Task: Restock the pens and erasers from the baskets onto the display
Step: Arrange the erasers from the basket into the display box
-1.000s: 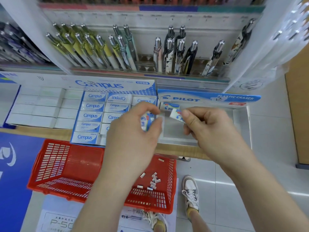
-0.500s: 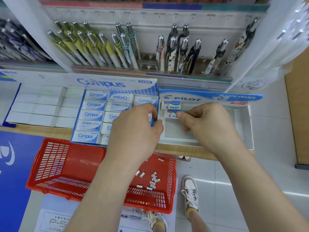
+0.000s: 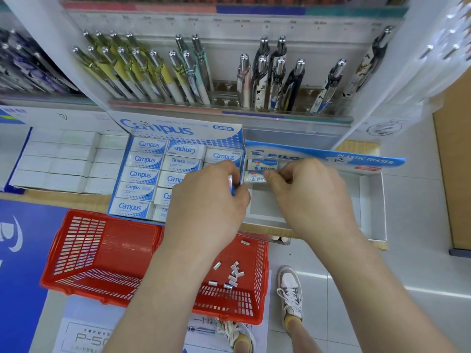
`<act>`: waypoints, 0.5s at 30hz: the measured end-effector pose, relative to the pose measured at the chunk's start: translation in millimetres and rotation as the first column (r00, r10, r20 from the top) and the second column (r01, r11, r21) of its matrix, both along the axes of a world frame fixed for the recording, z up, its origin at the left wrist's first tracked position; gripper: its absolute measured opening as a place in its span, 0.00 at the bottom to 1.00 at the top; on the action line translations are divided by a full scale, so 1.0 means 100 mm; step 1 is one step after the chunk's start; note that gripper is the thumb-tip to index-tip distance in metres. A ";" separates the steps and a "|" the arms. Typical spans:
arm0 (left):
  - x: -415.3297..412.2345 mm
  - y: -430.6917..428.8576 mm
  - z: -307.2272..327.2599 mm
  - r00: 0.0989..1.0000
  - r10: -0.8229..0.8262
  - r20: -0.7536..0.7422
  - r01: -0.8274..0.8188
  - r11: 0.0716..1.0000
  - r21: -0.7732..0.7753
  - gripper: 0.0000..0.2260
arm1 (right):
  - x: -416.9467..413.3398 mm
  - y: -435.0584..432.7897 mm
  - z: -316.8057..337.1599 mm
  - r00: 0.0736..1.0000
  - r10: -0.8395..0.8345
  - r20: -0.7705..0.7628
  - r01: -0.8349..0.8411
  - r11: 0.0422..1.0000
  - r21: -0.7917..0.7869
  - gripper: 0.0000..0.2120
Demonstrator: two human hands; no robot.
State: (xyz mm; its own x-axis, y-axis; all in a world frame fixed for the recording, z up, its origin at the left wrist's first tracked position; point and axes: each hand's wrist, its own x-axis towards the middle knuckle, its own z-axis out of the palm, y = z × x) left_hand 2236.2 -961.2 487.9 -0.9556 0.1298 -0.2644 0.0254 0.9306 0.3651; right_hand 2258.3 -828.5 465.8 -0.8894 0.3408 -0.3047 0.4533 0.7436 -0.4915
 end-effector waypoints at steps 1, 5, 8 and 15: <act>0.00 0.00 0.00 1.000 -0.004 -0.012 0.004 1.000 -0.006 0.06 | 0.00 -0.01 -0.01 1.000 -0.005 -0.007 0.005 1.000 0.021 0.16; -0.01 0.03 0.00 0.997 -0.023 -0.069 0.022 1.000 -0.017 0.10 | 0.03 -0.04 -0.04 0.999 0.040 -0.034 -0.037 0.995 0.093 0.19; -0.02 0.04 -0.04 0.997 -0.018 -0.075 0.018 1.000 0.000 0.11 | 0.06 -0.02 -0.02 0.996 0.037 -0.076 -0.030 0.995 0.096 0.17; -0.04 0.03 -0.07 0.999 0.013 -0.040 -0.011 0.999 0.037 0.11 | 0.06 -0.11 -0.11 0.982 0.034 -0.186 -0.017 0.995 0.095 0.13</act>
State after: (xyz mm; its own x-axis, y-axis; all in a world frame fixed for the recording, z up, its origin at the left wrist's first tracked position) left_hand 2231.8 -958.1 480.6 -0.9669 0.1274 -0.2210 0.0297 0.9168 0.3982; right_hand 2263.9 -839.4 454.4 -0.9364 0.3364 -0.0998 0.3401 0.8000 -0.4944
